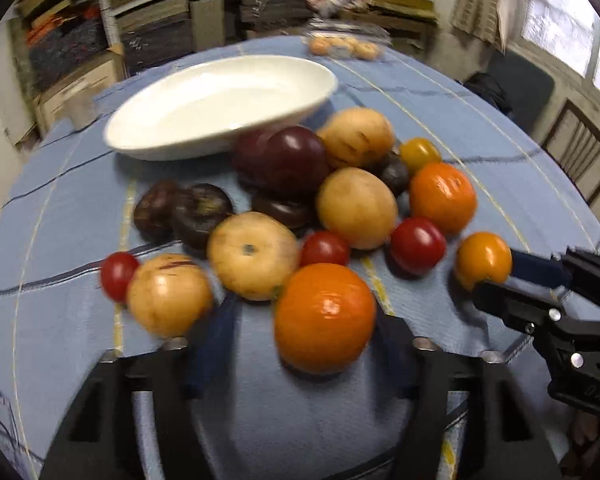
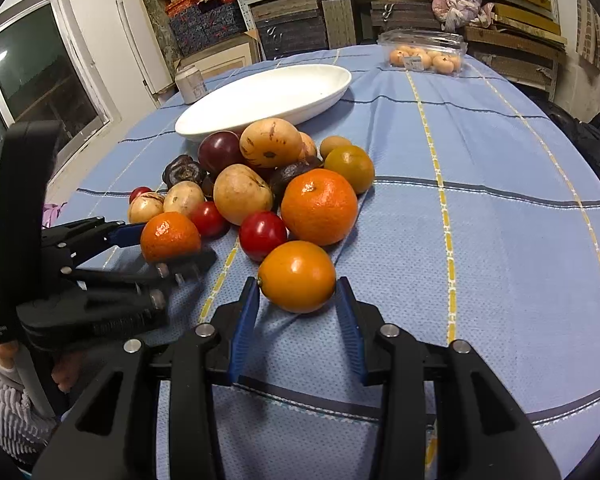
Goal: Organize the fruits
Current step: 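Close the left tool on the orange tangerine at the pile's edge, then set the tangerine on the plate with the left tool while the right tool places a beige fruit, then withdraw both open tools back toward the fruit pile, then grasp a beige round fruit with the left tool while the right tool grasps a large tangerine, then release both fruits onto the white plate from both tools, then grasp a red tomato with the left tool while the right tool grasps a yellow-orange fruit, then drop the red tomato and yellow-orange fruit onto the plate from both tools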
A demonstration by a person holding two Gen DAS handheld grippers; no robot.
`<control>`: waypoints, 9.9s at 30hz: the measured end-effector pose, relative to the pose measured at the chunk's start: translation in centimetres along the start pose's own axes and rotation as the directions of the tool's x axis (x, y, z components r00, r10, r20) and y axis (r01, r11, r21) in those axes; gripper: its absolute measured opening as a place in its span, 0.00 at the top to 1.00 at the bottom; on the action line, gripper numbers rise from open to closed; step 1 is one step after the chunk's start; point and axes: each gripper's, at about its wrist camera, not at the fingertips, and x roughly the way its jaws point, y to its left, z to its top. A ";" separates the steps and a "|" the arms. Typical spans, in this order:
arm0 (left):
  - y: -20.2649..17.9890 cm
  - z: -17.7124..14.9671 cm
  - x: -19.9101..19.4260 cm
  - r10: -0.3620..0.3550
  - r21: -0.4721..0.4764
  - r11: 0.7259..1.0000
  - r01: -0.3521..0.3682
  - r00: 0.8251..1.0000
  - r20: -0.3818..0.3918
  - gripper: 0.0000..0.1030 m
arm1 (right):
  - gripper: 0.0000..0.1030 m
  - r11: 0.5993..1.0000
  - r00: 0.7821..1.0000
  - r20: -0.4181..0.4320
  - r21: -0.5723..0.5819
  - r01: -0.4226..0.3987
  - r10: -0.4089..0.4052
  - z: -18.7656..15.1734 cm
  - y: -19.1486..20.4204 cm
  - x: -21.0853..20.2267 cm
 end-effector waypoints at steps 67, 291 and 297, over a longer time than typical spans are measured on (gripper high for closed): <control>13.2 15.5 7.1 -0.110 -0.289 0.949 0.127 0.991 0.075 0.59 | 0.56 0.960 0.996 -0.080 -0.280 0.016 -0.040 21.8 1.7 14.6; 11.2 0.9 -2.1 0.013 -0.186 0.982 0.027 0.977 0.214 0.71 | 0.64 0.992 0.993 0.114 0.116 -0.055 0.041 8.0 -6.6 4.6; 12.0 5.9 -3.7 0.064 -0.187 0.982 -0.014 0.962 0.265 0.71 | 0.64 0.996 0.979 0.196 0.059 -0.067 0.054 12.7 -4.6 2.4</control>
